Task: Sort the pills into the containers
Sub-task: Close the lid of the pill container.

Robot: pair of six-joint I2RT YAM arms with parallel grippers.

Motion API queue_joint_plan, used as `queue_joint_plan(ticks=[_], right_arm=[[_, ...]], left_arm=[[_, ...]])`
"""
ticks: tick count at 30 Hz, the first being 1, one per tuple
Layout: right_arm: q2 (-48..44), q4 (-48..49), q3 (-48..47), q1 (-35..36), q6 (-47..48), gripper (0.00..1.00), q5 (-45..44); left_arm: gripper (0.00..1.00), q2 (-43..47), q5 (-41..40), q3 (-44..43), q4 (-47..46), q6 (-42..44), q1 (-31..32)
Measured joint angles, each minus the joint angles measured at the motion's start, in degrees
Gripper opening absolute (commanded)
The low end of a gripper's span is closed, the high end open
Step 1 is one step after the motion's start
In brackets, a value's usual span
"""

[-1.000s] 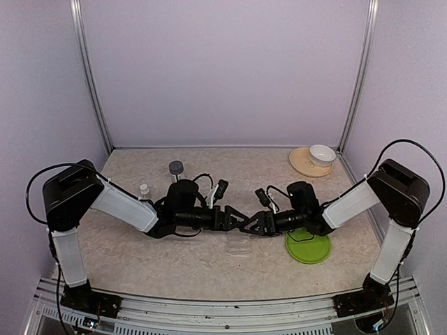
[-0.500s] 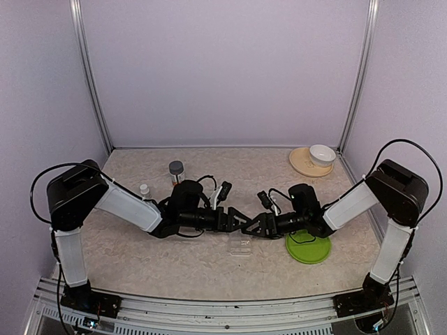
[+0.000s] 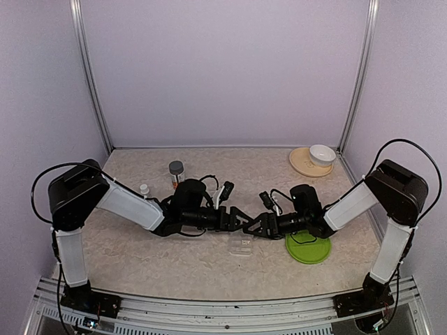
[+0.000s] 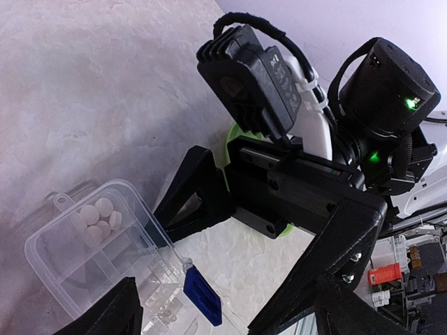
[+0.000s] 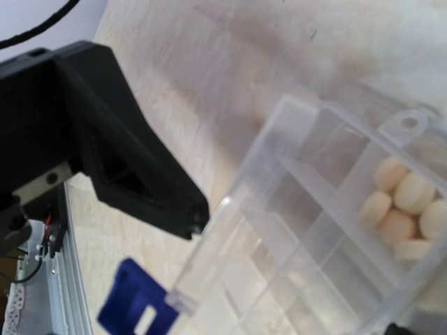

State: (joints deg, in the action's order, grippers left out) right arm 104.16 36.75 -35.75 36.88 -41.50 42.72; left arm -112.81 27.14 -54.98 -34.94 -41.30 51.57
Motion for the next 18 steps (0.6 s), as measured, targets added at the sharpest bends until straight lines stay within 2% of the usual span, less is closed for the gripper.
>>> queue_joint_plan(ticks=[18], right_arm=[[1.2,6.0,1.6,-0.6,-2.7,1.0,1.7]], left_arm=[[0.82,-1.1,0.7,-0.7,-2.0,-1.4,0.3]])
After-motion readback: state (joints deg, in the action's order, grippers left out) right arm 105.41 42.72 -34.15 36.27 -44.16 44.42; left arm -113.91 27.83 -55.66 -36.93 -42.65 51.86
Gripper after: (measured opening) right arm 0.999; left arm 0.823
